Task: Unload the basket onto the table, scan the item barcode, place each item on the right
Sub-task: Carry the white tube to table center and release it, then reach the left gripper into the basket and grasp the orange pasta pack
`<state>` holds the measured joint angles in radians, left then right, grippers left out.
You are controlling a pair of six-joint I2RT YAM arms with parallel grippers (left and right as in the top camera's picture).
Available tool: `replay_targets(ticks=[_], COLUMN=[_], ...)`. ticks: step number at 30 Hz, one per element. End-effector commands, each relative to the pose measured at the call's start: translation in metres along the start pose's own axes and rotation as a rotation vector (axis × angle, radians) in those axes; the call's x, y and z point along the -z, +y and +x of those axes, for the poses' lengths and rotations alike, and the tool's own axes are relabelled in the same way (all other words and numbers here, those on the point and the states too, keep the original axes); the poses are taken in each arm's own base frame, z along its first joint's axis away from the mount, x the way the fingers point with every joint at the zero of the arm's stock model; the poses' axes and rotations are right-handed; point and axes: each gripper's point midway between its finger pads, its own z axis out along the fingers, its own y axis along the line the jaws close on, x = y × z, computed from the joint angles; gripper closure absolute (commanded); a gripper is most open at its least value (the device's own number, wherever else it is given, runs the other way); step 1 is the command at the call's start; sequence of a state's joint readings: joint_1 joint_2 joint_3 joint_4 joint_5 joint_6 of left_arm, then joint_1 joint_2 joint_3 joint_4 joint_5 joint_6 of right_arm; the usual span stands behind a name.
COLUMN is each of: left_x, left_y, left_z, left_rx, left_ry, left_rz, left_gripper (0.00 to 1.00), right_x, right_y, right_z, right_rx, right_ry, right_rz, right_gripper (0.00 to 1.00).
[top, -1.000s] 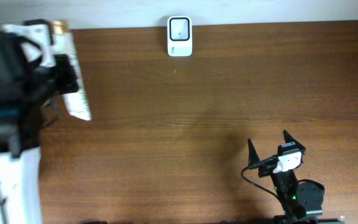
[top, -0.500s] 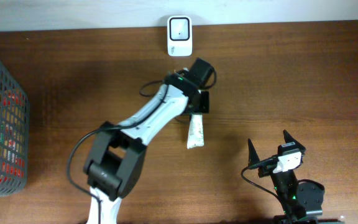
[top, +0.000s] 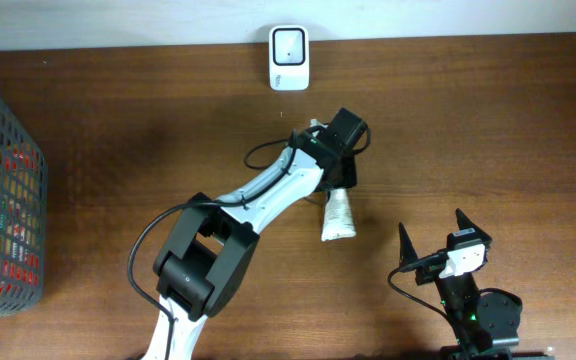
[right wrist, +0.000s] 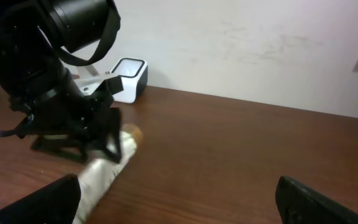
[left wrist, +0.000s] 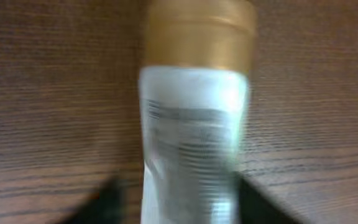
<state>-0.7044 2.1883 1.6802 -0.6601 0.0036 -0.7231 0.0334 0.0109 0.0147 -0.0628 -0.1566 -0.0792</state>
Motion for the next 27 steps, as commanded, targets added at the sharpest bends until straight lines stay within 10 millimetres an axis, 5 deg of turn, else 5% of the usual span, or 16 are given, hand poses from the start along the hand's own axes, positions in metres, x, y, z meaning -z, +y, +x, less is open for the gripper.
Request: replay_targets(ticks=[1, 4, 7, 10, 14, 15, 18, 21, 24, 27], left_x=[0.001, 0.005, 0.027, 0.122, 0.253, 0.307, 0.415, 0.489, 0.524, 0.518], left_y=[-0.007, -0.013, -0.007, 0.038, 0.109, 0.144, 0.233, 0.318, 0.407, 0.461], left_z=[-0.006, -0.010, -0.043, -0.125, -0.182, -0.190, -0.182, -0.149, -0.098, -0.067], left_rx=[0.008, -0.030, -0.122, -0.139, -0.170, -0.154, 0.018, 0.208, 0.454, 0.596], left_ry=[-0.017, -0.026, -0.104, -0.259, -0.434, -0.510, -0.676, -0.780, -0.768, -0.676], left_rz=[0.018, 0.037, 0.005, -0.058, -0.124, -0.165, -0.270, -0.410, -0.562, -0.632], left_gripper=[0.18, 0.11, 0.01, 0.01, 0.01, 0.01, 0.01, 0.01, 0.01, 0.01], right_x=[0.000, 0.000, 0.000, 0.000, 0.000, 0.000, 0.000, 0.000, 0.000, 0.000], right_y=[0.001, 0.001, 0.001, 0.001, 0.001, 0.001, 0.001, 0.001, 0.001, 0.001], right_z=[0.003, 0.003, 0.003, 0.003, 0.003, 0.003, 0.003, 0.003, 0.003, 0.003], right_rx=[-0.001, -0.001, -0.001, -0.001, -0.001, -0.002, -0.001, -0.001, -0.001, -0.001], right_ry=[0.002, 0.002, 0.002, 0.002, 0.002, 0.002, 0.002, 0.002, 0.002, 0.002], right_rz=[-0.004, -0.004, -0.004, -0.004, -0.004, -0.004, -0.004, -0.004, -0.004, -0.004], right_gripper=[0.01, 0.01, 0.01, 0.01, 0.01, 0.01, 0.01, 0.01, 0.01, 0.01])
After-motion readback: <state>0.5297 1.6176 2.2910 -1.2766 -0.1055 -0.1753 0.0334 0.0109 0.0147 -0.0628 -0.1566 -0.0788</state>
